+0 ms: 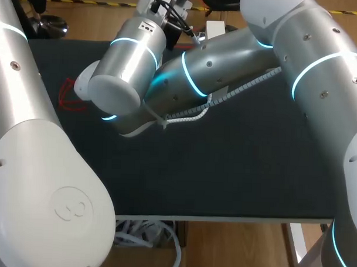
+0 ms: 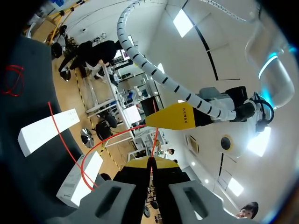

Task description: Grab the tape and strap the tape.

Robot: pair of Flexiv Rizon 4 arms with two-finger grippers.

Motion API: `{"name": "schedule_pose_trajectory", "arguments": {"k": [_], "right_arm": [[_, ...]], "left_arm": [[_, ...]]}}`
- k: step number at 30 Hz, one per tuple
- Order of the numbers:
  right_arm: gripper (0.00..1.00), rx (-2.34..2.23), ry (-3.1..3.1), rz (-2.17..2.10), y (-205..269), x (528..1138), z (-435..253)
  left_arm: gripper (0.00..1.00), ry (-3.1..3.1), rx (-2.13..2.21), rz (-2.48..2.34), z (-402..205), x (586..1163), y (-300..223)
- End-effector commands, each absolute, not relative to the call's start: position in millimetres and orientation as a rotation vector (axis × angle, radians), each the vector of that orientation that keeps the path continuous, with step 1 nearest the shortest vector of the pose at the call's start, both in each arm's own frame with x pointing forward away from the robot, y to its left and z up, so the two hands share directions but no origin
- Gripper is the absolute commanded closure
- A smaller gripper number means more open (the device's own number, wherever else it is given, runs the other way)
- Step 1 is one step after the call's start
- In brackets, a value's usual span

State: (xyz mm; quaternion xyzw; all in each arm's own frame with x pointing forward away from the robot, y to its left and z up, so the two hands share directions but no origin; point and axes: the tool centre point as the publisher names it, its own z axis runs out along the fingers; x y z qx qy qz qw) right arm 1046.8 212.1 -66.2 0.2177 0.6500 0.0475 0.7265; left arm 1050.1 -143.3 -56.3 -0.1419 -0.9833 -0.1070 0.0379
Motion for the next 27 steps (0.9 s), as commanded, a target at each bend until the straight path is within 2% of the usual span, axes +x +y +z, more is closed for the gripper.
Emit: {"name": "schedule_pose_trajectory", "arguments": {"k": [1,27], "right_arm": [[1.0,0.48,1.435,0.103,215.3,1048.0,-64.0],[1.0,0.447,1.428,0.123,225.3,1052.6,-58.8]], "left_arm": [[1.0,-3.012,-0.433,-0.336,-54.4,1050.8,-145.3],[1.0,-3.012,-0.433,-0.336,-54.4,1050.8,-145.3]]}}
